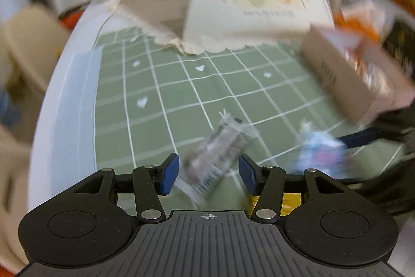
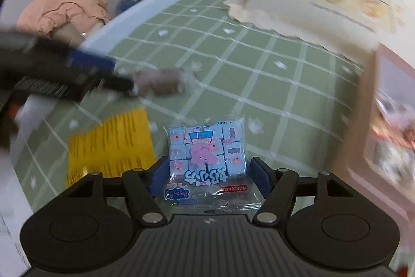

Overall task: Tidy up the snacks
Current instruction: 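Grasp the clear brown bar packet with the left gripper, then grasp the yellow snack packet with the right gripper, then drop the brown bar into the pink box with the left gripper while the right drops the yellow packet in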

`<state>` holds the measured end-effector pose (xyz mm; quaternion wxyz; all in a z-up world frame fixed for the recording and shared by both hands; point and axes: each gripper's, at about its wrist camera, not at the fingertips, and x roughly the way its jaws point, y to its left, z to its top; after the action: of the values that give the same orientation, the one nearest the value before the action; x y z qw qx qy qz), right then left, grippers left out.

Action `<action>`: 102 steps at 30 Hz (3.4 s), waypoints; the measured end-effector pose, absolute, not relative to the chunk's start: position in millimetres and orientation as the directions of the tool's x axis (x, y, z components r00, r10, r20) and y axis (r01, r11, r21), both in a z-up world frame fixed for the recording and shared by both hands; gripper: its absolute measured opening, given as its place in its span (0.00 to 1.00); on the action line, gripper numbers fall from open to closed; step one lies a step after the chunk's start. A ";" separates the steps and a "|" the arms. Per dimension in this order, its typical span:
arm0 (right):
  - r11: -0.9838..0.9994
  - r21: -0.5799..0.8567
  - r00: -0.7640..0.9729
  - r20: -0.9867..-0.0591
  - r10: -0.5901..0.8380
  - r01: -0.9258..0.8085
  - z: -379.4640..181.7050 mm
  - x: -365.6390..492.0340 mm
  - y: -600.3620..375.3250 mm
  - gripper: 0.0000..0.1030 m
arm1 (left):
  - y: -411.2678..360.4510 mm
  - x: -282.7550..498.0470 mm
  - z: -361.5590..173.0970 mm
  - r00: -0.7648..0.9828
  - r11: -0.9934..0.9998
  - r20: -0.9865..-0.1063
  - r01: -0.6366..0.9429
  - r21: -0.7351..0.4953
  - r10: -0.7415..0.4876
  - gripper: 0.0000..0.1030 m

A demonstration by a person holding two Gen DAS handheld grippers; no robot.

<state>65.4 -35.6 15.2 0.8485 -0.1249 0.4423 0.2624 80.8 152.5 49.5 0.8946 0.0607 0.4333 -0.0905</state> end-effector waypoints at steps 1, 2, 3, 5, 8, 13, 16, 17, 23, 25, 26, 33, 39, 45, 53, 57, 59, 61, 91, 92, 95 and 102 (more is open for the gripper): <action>0.843 0.027 0.470 -0.820 0.326 -0.537 15.9 59.6 -45.4 0.65 | 149.9 87.5 47.0 0.589 0.965 -0.800 0.257 0.051 -0.114 0.55; 0.852 0.032 0.473 -0.821 0.320 -0.522 17.3 54.3 -53.6 0.65 | 147.8 93.3 43.0 0.566 0.954 -0.815 0.294 0.057 -0.126 0.55; 0.861 0.035 0.472 -0.824 0.313 -0.508 18.0 47.9 -62.6 0.65 | 145.6 100.0 39.0 0.534 0.942 -0.834 0.331 0.055 -0.139 0.55; 0.877 0.034 0.473 -0.832 0.291 -0.480 18.7 37.4 -78.0 0.65 | 142.4 107.3 31.0 0.494 0.925 -0.858 0.373 0.067 -0.138 0.57; 0.896 0.030 0.487 -0.831 0.269 -0.444 18.3 27.3 -95.2 0.67 | 143.6 118.1 27.6 0.472 0.922 -0.871 0.382 0.064 -0.135 0.60; 0.914 -0.005 0.546 -0.803 0.238 -0.406 12.8 12.5 -103.7 0.72 | 148.1 133.2 27.0 0.463 0.945 -0.872 0.327 0.001 -0.159 0.59; 0.924 -0.039 0.575 -0.793 0.203 -0.381 8.1 8.6 -96.8 0.81 | 142.9 130.3 27.7 0.474 0.955 -0.871 0.295 0.019 -0.130 0.58; 0.930 -0.031 0.577 -0.792 0.201 -0.367 7.2 8.7 -96.4 0.84 | 141.9 127.7 28.0 0.481 0.962 -0.868 0.271 0.017 -0.121 0.56; 0.931 -0.032 0.582 -0.788 0.200 -0.364 6.3 7.2 -96.8 0.86 | 144.5 105.8 31.8 0.510 0.985 -0.849 0.160 -0.066 -0.140 0.40; 0.930 -0.034 0.584 -0.787 0.201 -0.366 6.1 5.1 -99.6 0.86 | 145.4 92.2 32.9 0.512 0.984 -0.842 0.130 -0.123 -0.173 0.40; 0.930 -0.036 0.585 -0.786 0.200 -0.367 5.9 3.6 -101.1 0.86 | 146.2 84.9 33.4 0.514 0.981 -0.837 0.126 -0.145 -0.190 0.39; 0.938 -0.027 0.585 -0.788 0.192 -0.345 14.3 -2.9 -108.5 0.85 | 162.5 33.3 46.3 0.574 0.960 -0.785 0.006 -0.280 -0.232 0.39; 0.878 0.071 0.540 -0.764 0.353 -0.474 41.9 -20.9 -81.5 0.85 | 165.2 -7.6 52.5 0.552 0.966 -0.818 -0.082 -0.245 -0.160 0.39; 0.733 0.110 0.384 -0.794 0.471 -0.672 29.8 -43.4 -15.1 0.85 | 176.9 -34.3 61.1 0.558 0.961 -0.829 -0.211 -0.177 -0.030 0.39; 0.710 -0.208 0.552 -0.780 0.295 -0.673 9.9 -36.9 4.5 0.81 | 167.8 -67.5 52.3 0.556 0.923 -0.831 -0.303 -0.235 -0.029 0.39; 0.780 -0.154 0.552 -0.788 0.273 -0.606 18.3 -23.0 -22.9 0.81 | 158.9 -81.1 41.6 0.536 0.911 -0.844 -0.345 -0.228 -0.009 0.39; 0.803 -0.010 0.483 -0.803 0.348 -0.596 24.2 -12.8 -31.2 0.81 | 155.4 -86.4 40.9 0.533 0.911 -0.846 -0.351 -0.217 0.004 0.39; 0.815 0.105 0.439 -0.799 0.410 -0.570 29.9 -1.2 -28.5 0.81 | 152.0 -90.2 42.1 0.528 0.913 -0.849 -0.352 -0.205 0.013 0.39; 0.989 0.115 0.642 -0.752 0.151 -0.097 73.7 -21.6 -182.4 0.60 | 24.9 -32.9 88.8 0.525 0.944 -0.785 0.161 -0.287 -0.328 0.39; 0.990 0.124 0.653 -0.745 0.138 -0.068 76.0 -24.2 -190.5 0.60 | 17.8 -27.3 97.6 0.529 0.935 -0.772 0.195 -0.295 -0.353 0.39; 0.991 0.133 0.684 -0.723 0.100 -0.004 83.7 -32.2 -212.4 0.61 | 5.2 -9.7 134.5 0.566 0.905 -0.706 0.283 -0.318 -0.425 0.39; 0.985 0.159 0.724 -0.687 0.062 0.067 98.3 -49.5 -238.6 0.61 | -13.5 48.3 258.2 0.743 0.872 -0.455 0.428 -0.238 -0.490 0.39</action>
<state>-49.5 -238.6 98.3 0.9243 0.0865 0.3717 -0.0014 48.3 -13.5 258.2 0.9318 -0.0592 0.2600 -0.2464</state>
